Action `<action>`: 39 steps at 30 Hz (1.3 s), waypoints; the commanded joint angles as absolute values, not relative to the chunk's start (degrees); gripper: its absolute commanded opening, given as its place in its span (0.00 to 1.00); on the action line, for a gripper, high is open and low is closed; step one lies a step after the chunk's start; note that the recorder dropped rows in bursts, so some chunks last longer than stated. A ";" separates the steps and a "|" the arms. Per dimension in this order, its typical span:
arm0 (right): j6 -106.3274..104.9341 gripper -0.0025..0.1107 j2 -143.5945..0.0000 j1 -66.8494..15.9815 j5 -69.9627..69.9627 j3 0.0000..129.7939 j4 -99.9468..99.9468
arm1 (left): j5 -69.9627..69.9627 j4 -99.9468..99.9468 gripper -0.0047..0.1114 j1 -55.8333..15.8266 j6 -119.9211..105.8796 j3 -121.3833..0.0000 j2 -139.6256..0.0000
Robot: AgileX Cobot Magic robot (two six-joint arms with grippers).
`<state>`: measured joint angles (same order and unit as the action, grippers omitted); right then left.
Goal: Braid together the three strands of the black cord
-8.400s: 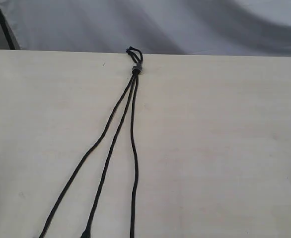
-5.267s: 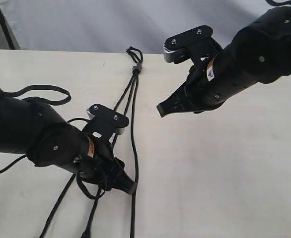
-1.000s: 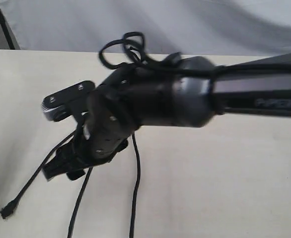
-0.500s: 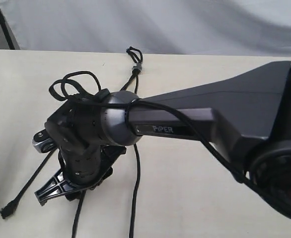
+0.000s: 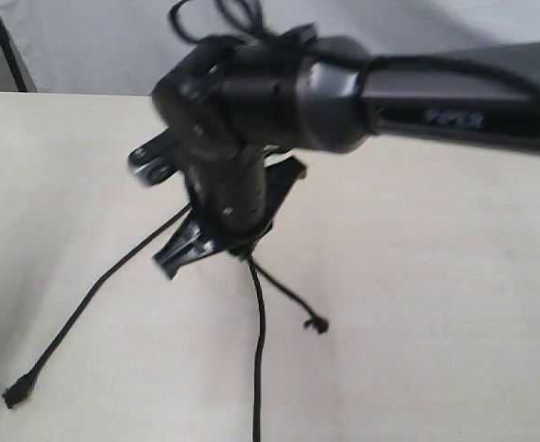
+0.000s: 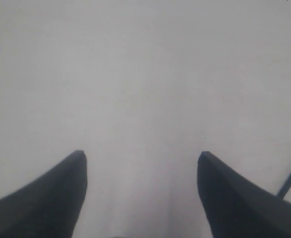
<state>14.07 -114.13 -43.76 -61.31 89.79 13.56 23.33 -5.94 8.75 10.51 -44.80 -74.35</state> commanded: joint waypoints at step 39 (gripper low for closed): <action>0.00 0.02 -129.25 -19.49 -62.93 79.99 4.90 | 21.35 -5.11 0.57 0.93 10.55 -44.53 -73.97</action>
